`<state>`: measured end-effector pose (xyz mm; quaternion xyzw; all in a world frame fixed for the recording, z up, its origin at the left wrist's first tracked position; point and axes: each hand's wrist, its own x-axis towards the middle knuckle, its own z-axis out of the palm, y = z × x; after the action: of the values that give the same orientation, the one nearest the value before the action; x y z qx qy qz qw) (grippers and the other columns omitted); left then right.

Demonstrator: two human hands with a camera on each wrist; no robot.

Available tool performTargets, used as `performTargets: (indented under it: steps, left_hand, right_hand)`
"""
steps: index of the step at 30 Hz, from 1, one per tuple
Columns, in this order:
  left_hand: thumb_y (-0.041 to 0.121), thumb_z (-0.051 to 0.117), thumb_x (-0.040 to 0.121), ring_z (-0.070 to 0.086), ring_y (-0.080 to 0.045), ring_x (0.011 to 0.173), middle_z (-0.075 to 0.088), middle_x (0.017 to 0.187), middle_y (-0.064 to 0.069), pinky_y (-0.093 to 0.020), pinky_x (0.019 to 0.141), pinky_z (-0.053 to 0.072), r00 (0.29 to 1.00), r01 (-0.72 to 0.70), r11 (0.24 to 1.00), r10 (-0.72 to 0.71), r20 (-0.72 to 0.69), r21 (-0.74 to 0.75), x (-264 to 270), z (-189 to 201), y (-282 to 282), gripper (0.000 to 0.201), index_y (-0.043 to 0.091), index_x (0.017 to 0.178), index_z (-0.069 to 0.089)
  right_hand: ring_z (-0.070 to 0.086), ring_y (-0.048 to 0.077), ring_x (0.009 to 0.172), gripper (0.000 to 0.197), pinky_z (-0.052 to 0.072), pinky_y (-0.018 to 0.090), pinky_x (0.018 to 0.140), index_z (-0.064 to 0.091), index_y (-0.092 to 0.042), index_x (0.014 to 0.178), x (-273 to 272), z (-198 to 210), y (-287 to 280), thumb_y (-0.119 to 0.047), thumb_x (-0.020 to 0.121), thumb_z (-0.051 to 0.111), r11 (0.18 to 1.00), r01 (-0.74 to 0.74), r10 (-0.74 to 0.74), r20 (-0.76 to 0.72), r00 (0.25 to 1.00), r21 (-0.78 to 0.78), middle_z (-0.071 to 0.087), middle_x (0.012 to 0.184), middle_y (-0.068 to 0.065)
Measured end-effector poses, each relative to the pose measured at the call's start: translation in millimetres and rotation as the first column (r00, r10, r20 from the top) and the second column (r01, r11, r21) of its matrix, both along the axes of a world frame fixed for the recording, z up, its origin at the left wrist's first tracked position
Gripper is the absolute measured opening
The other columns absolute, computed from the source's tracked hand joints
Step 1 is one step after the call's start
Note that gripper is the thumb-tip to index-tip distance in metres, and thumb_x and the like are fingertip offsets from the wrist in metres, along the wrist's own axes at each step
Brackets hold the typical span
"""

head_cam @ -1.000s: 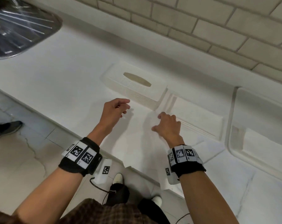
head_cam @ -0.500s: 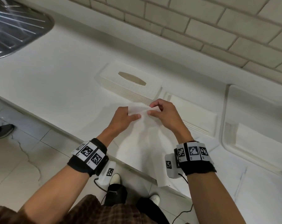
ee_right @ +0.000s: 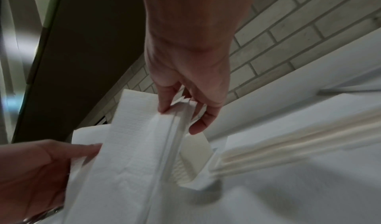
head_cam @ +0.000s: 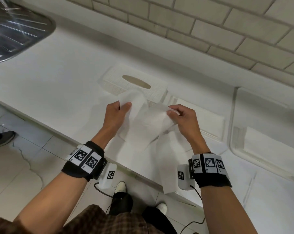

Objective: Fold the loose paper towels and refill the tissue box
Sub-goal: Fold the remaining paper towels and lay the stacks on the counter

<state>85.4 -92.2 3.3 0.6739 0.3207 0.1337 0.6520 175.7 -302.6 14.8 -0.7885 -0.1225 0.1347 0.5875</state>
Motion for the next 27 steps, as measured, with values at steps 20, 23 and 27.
performTargets:
  steps: [20,23,27]
  left_hand:
    - [0.015,0.068,0.087,0.069,-0.014,0.076,0.071,0.089,0.0,-0.026,0.068,0.052,0.986,0.16,0.985,-0.157,0.057,-0.063,13.1,14.7,-17.1,0.008,0.013,0.094,0.069]
    - [0.014,0.069,0.085,0.067,-0.015,0.075,0.071,0.087,0.0,-0.024,0.066,0.052,0.995,0.081,0.995,-0.077,0.064,-0.057,14.3,12.3,-11.6,0.008,0.013,0.092,0.068]
    - [0.013,0.071,0.083,0.067,-0.01,0.07,0.071,0.083,0.002,-0.019,0.063,0.052,0.995,0.06,0.995,-0.053,0.089,-0.078,15.9,13.4,-16.1,0.005,0.014,0.087,0.07]
  right_hand:
    - [0.057,0.013,0.088,0.03,0.045,0.005,0.066,0.064,-0.013,0.117,14.5,12.5,3.6,-0.005,0.089,0.065,0.991,-0.036,0.047,0.083,0.995,-0.125,0.063,0.106,0.005]
    - [0.059,0.014,0.1,0.044,0.049,0.011,0.074,0.063,-0.012,0.12,5.7,-24.9,-20.6,-0.006,0.078,0.076,0.867,-0.158,0.137,-0.079,0.987,-0.472,0.062,0.117,0.006]
    - [0.042,0.023,0.127,0.063,0.038,0.036,0.102,0.054,-0.021,0.133,-3.4,-50.4,-27.6,-0.025,0.075,0.078,0.61,-0.192,0.257,-0.038,0.966,-0.769,0.053,0.131,0.002]
